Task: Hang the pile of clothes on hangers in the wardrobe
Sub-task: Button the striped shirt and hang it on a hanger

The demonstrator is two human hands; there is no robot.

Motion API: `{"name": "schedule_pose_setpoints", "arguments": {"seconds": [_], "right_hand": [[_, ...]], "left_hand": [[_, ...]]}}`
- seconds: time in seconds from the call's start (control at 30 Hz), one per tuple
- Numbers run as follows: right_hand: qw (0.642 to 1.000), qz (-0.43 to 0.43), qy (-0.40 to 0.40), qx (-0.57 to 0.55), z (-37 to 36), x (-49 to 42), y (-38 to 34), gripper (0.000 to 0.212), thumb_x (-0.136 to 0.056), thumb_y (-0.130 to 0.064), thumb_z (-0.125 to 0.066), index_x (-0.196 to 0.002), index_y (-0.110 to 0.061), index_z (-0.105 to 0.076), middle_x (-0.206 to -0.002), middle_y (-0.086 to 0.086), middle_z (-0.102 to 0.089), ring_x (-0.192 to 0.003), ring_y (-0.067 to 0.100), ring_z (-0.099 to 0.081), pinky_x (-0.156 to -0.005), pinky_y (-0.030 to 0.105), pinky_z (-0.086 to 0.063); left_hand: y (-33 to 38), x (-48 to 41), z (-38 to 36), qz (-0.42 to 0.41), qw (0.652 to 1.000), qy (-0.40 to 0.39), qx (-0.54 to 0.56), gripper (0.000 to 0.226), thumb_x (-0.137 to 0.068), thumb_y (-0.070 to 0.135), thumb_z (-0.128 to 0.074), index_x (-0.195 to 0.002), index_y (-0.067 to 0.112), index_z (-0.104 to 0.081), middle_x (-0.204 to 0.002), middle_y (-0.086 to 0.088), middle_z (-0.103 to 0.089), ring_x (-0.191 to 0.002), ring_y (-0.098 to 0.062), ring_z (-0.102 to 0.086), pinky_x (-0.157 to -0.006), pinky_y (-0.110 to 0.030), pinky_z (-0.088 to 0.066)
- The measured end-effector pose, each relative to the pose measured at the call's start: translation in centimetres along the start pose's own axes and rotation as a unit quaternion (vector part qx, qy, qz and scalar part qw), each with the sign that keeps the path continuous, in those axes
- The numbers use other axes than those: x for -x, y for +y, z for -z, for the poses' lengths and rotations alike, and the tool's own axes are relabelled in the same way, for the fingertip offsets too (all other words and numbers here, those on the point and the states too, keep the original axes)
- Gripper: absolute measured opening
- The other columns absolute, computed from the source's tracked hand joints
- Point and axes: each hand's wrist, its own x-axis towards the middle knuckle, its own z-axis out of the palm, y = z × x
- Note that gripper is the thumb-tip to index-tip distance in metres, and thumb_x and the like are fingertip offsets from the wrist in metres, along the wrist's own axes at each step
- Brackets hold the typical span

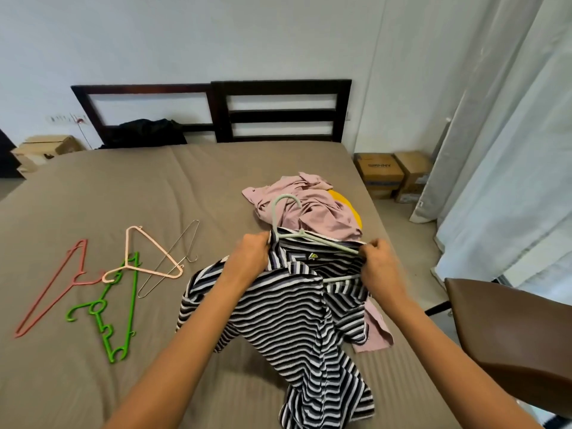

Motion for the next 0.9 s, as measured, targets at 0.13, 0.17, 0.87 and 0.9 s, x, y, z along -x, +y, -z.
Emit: {"name": "schedule_pose_setpoints", "arguments": {"seconds": [0.13,0.17,0.87,0.9], "right_hand": [[0.981,-0.07,0.044,-0.177,1.2,-2.1,-4.0,0.023,-0.079,0.006,-0.057,-0.101,-0.001,-0.06,-0.096,0.011,-0.053,-0.084,0.018,-0.047,-0.069,0.019,-0.029],[0.961,-0.098,0.034,-0.258,1.8,-2.8,-5.4,0.022,-0.081,0.003,-0.057,-0.101,-0.007,-0.059,-0.095,0.007,-0.055,-0.084,0.015,-0.049,-0.07,0.02,-0.033],[0.937,0.0,0.244,-0.248,19.6,-11.6,-11.1,0.003,-0.084,-0.012,-0.063,-0.085,-0.013,-0.065,-0.069,-0.001,-0.061,-0.06,0.005,-0.053,-0.056,0.006,-0.038],[0.911,-0.049,0.259,-0.318,20.5,-12.1,-10.8,0.002,-0.083,-0.014,-0.064,-0.082,-0.012,-0.066,-0.07,-0.001,-0.061,-0.064,0.01,-0.054,-0.056,0.009,-0.038]], "left_hand": [[2.4,-0.4,-0.1,-0.041,0.999,-0.008,-0.009,0.022,-0.093,0.012,-0.044,-0.108,0.007,-0.059,-0.093,-0.023,-0.066,-0.085,-0.042,-0.06,-0.074,-0.047,-0.049],[3.0,-0.5,0.2,-0.052,0.998,-0.013,-0.013,0.023,-0.093,0.012,-0.043,-0.111,0.007,-0.057,-0.094,-0.023,-0.066,-0.085,-0.042,-0.06,-0.074,-0.047,-0.049],[10.3,-6.2,16.1,-0.142,0.968,0.167,0.121,0.014,-0.089,0.006,-0.056,-0.102,0.006,-0.061,-0.087,-0.011,-0.067,-0.078,-0.023,-0.06,-0.072,-0.034,-0.048],[10.5,-6.4,16.9,-0.139,0.965,0.185,0.121,0.012,-0.089,0.005,-0.056,-0.1,0.006,-0.061,-0.084,-0.011,-0.066,-0.075,-0.023,-0.06,-0.07,-0.033,-0.047]]}}
